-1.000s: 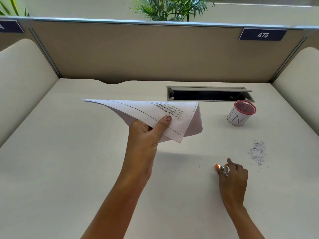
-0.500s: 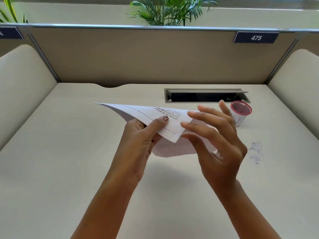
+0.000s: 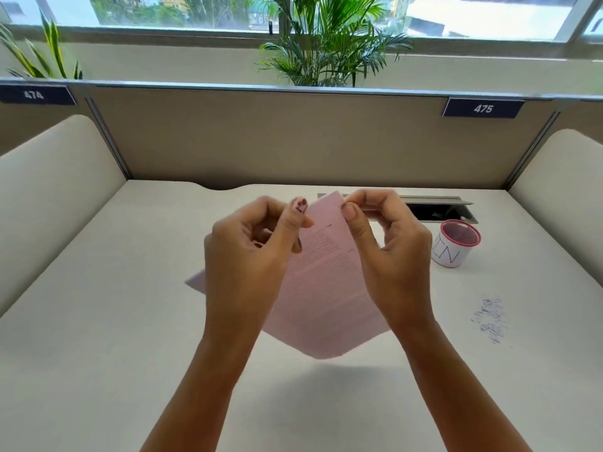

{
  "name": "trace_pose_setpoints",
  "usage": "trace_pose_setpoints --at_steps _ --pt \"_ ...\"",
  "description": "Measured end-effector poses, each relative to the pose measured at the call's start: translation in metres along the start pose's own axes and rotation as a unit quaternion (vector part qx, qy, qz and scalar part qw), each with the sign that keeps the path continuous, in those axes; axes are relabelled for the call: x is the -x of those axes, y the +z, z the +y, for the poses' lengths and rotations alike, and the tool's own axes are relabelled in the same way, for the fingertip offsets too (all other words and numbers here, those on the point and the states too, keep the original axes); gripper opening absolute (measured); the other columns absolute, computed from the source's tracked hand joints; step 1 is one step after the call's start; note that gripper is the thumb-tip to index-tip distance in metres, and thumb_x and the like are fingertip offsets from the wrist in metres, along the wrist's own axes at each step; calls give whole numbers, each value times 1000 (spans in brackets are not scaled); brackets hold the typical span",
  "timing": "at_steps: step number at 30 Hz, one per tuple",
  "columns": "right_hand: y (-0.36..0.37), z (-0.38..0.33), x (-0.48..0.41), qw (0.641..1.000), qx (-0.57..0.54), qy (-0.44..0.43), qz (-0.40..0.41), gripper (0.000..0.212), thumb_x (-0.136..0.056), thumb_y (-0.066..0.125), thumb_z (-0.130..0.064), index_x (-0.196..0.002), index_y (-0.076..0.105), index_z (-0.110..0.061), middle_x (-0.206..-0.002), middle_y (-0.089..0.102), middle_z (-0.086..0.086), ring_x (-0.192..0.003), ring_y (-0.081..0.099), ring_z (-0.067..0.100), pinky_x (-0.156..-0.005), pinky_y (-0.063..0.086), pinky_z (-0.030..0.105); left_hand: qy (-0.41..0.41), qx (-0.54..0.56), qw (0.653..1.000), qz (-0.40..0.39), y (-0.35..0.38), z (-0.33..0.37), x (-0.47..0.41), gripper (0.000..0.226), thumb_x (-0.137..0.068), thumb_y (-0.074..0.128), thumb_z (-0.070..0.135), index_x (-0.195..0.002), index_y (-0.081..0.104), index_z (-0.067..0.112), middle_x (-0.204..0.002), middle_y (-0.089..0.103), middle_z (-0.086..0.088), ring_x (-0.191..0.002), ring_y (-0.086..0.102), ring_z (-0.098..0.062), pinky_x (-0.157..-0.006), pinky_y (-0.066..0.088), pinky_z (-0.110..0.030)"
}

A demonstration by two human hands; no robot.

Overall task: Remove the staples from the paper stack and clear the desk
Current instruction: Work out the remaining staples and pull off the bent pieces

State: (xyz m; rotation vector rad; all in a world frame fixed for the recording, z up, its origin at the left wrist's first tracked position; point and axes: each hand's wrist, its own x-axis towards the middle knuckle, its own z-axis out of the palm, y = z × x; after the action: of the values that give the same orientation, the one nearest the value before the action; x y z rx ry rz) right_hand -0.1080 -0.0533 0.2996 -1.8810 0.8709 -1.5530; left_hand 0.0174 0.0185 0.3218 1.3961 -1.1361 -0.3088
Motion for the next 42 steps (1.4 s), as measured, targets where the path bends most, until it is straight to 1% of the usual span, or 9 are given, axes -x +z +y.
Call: trace_pose_setpoints --at_steps 4,8,14,19,26,30,34,39,42 --pt "1 -11 -1 999 -32 29 -19 13 -88 64 -27 -99 65 -19 -93 69 -11 -90 66 10 -79 55 23 52 -89 994 23 -2 1 -6 22 -77 63 56 -89 60 38 -80 59 15 -73 55 -10 -57 41 -9" --pt "0 -20 -1 998 -44 34 -36 21 -85 65 -29 -104 65 -21 -96 70 -10 -93 68 11 -79 56 23 23 -105 994 -29 0 0 -9 23 -77 59 56 -95 58 41 -98 62 15 -86 58 -5 -65 40 -1" --pt "-6 -26 -1 996 -44 56 -55 17 -83 66 -28 -99 66 -22 -92 71 -11 -90 68 10 -76 57 24 -33 -14 996 -82 -3 2 -12 24 -80 55 56 -84 65 35 -82 67 11 -74 65 -13 -58 50 -15" --pt "-9 -28 -1 996 -12 68 -60 11 -81 70 -31 -90 70 -25 -83 72 -13 -83 69 9 -74 58 28 -67 28 994 -77 -3 1 -11 26 -77 49 52 -84 67 34 -80 68 9 -70 67 -10 -55 49 -13" --pt "-6 -30 3 996 20 60 -65 14 -81 65 -44 -90 67 -35 -82 70 -19 -84 68 4 -72 57 22 -36 12 997 -65 -1 -3 -9 29 -80 51 51 -90 69 30 -81 66 12 -75 68 -13 -61 55 -19" --pt "-6 -28 3 994 20 70 -77 16 -85 61 -43 -94 68 -32 -84 70 -19 -87 68 3 -72 57 19 -43 10 997 -60 -2 -5 -8 34 -80 51 50 -93 71 26 -82 66 12 -74 68 -15 -60 53 -18" --pt "-6 -29 3 994 25 70 -80 17 -84 63 -45 -94 68 -32 -84 70 -19 -86 68 2 -73 56 18 -36 11 998 -56 -1 -5 -7 35 -81 52 57 -91 70 29 -80 66 14 -75 68 -13 -60 53 -18" --pt "-4 -31 5 996 14 65 -55 26 -76 65 -49 -89 69 -27 -81 71 -14 -81 69 7 -70 58 26 -15 -3 998 -60 -1 -6 -8 19 -80 54 51 -84 67 38 -79 65 17 -80 66 -9 -68 54 -22" --pt "-4 -29 6 996 2 63 -61 21 -81 63 -45 -91 68 -27 -82 71 -15 -83 69 7 -71 58 24 -7 -4 998 -58 -3 -8 -9 18 -80 55 51 -81 67 39 -82 65 20 -81 65 -8 -71 53 -22"
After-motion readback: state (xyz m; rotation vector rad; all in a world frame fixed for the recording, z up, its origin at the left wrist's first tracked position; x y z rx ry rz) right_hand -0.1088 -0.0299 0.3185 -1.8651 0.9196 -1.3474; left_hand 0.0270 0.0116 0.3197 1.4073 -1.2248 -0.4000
